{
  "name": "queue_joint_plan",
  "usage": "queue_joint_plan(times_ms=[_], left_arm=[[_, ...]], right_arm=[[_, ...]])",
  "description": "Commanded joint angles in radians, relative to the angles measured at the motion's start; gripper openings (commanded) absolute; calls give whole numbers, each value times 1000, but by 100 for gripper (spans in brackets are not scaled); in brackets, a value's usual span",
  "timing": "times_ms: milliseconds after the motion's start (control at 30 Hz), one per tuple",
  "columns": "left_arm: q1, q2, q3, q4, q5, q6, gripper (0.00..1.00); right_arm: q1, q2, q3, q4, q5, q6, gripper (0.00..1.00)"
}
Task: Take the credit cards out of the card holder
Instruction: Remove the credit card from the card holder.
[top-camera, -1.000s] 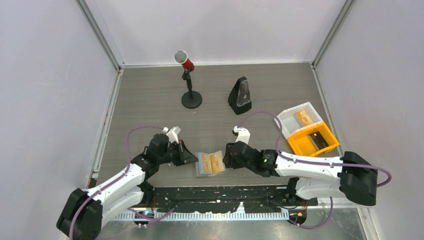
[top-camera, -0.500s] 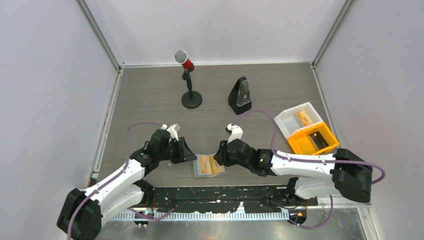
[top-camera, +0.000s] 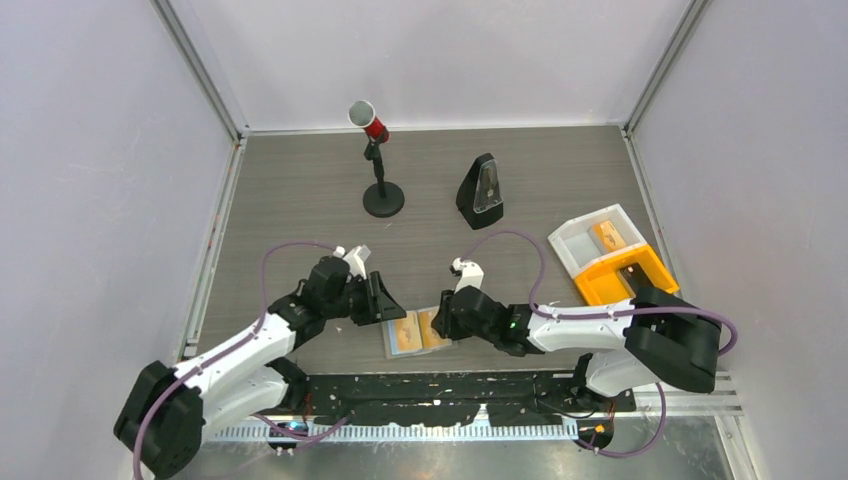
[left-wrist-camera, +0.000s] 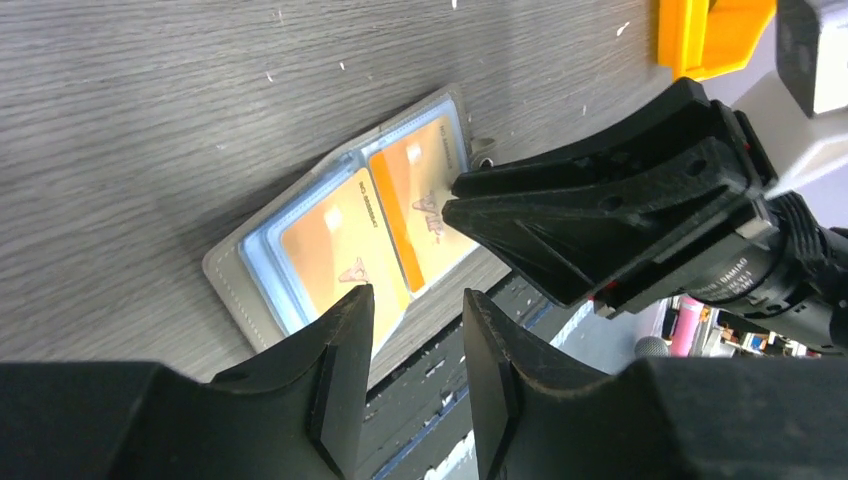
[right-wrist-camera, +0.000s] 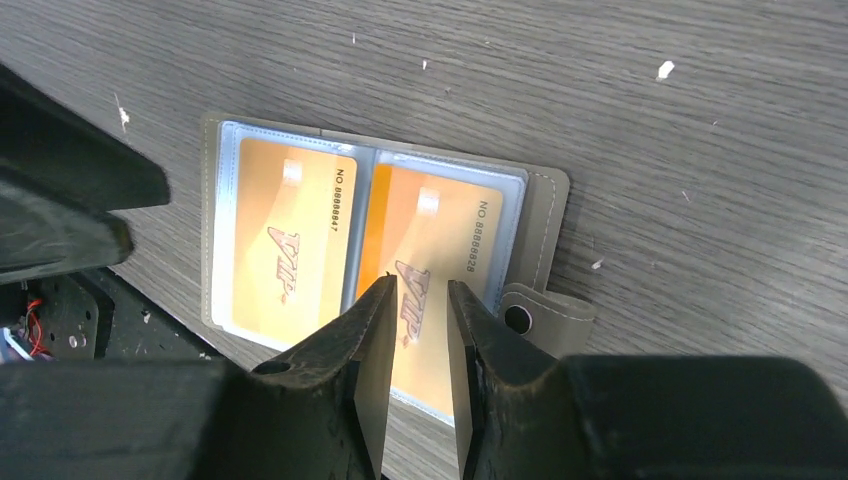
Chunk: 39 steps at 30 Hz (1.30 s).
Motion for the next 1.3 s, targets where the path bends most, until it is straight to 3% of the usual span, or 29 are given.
queue_joint_plan(times_ms=[0,400,1267], left_arm=[[-5,114,-27,216,49,-29,40],[-21,352,-97,531,28,-34,39],[-93,595,-124,757,17,-113,35]], right_arm=[[-3,8,-41,77,7,40,32],[-5,9,-92,119,3,70,30],[-14,-12,-114,122,2,77,30]])
